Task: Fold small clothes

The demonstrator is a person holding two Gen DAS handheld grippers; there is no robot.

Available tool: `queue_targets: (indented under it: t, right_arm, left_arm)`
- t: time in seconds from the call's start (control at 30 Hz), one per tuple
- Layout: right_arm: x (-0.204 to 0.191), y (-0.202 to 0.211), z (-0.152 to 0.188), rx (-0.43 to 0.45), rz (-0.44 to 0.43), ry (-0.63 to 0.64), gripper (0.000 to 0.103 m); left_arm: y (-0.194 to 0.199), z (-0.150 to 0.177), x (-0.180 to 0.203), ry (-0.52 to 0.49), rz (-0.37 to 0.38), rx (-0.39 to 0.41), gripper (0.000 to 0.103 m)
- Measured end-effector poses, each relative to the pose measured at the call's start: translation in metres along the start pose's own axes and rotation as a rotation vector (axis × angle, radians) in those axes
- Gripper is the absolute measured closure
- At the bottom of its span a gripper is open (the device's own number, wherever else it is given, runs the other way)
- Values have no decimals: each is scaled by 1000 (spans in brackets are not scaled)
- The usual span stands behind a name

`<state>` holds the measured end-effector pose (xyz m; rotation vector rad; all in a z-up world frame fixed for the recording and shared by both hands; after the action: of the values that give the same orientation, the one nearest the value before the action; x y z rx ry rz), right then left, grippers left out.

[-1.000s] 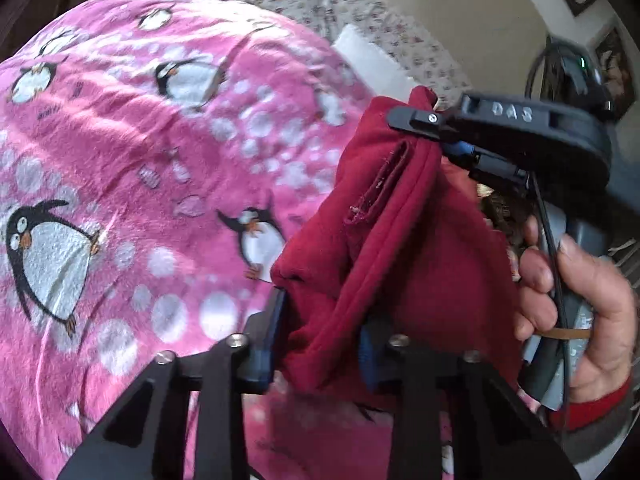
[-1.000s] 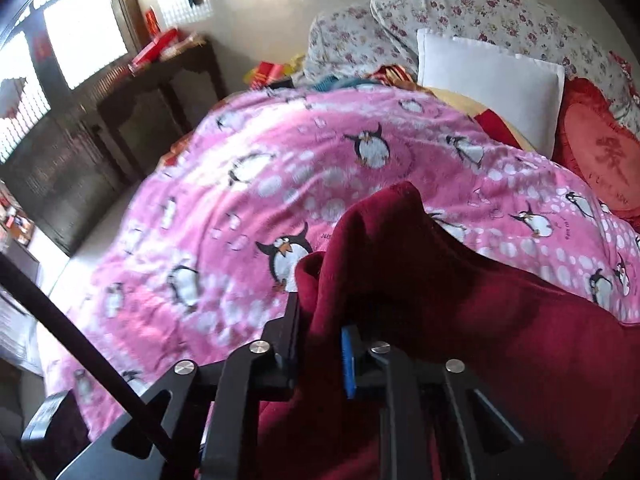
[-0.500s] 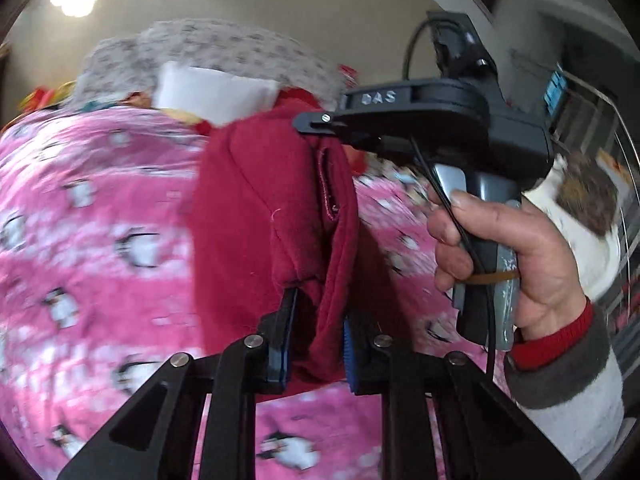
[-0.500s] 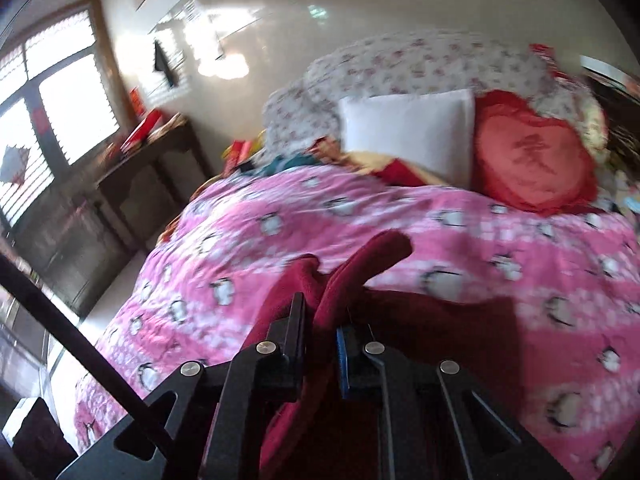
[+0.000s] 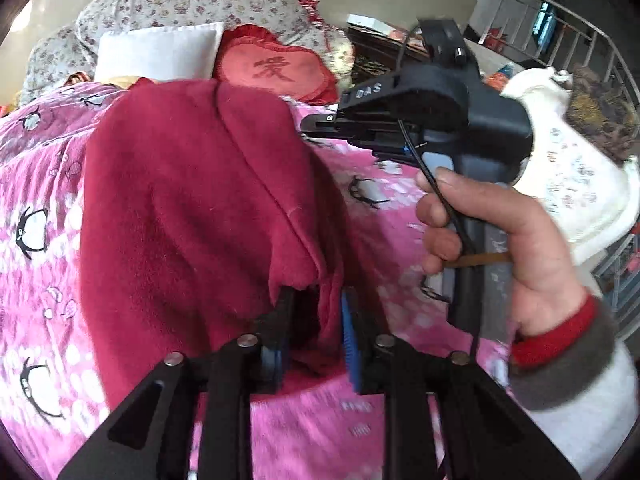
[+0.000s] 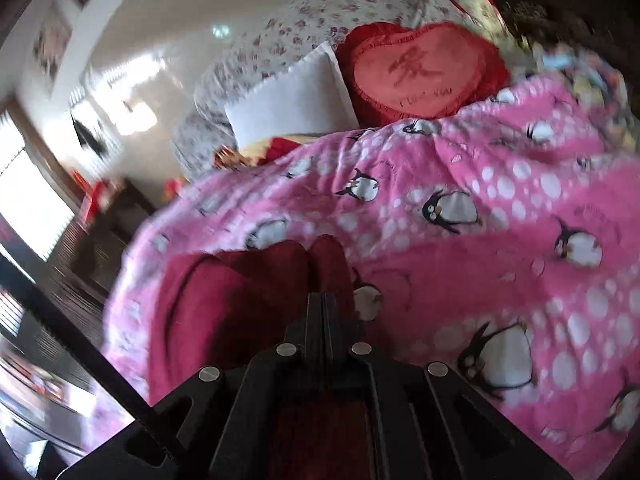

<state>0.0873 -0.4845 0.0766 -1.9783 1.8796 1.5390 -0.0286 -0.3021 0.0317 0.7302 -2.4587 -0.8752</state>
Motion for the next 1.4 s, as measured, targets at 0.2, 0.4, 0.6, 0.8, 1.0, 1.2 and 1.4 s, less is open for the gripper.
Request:
queue_targets:
  t: [0.2, 0.4, 0.6, 0.8, 1.0, 1.2, 1.4]
  right_arm:
    - [-33, 47, 6, 41, -119, -2, 24]
    - [-71, 17, 40, -67, -109, 110, 24]
    - [-64, -4, 48, -39, -52, 129, 89]
    - [-57, 37, 37, 69, -11, 194, 92]
    - [-31, 3, 42, 5, 16, 107, 83]
    - [-49, 57, 69, -6, -77, 112, 46]
    - [-54, 42, 119, -109, -9, 205, 86]
  left_arm:
    - [73, 3, -13, -59, 19, 81, 36]
    - [79, -1, -71, 45, -140, 77, 34]
    - [51, 14, -87, 73, -180, -11, 34]
    - [33, 18, -83, 69, -156, -17, 34]
    - [11, 24, -82, 58, -198, -56, 30]
    - [18, 24, -83, 70, -190, -47, 30]
    - [30, 23, -76, 63, -201, -36, 30]
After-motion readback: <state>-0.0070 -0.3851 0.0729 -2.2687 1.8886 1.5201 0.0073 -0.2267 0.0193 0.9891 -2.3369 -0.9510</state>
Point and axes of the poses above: each gripper's, at about its wrist camera, not at the fingertips, and y roughly against the way its jaws point, x to its right, z to its underside, the point moved 6 cm from there along -y, roughly the way its jaws point, and after that the axes turned 9 degrees about -y, right-handed, at the moved point
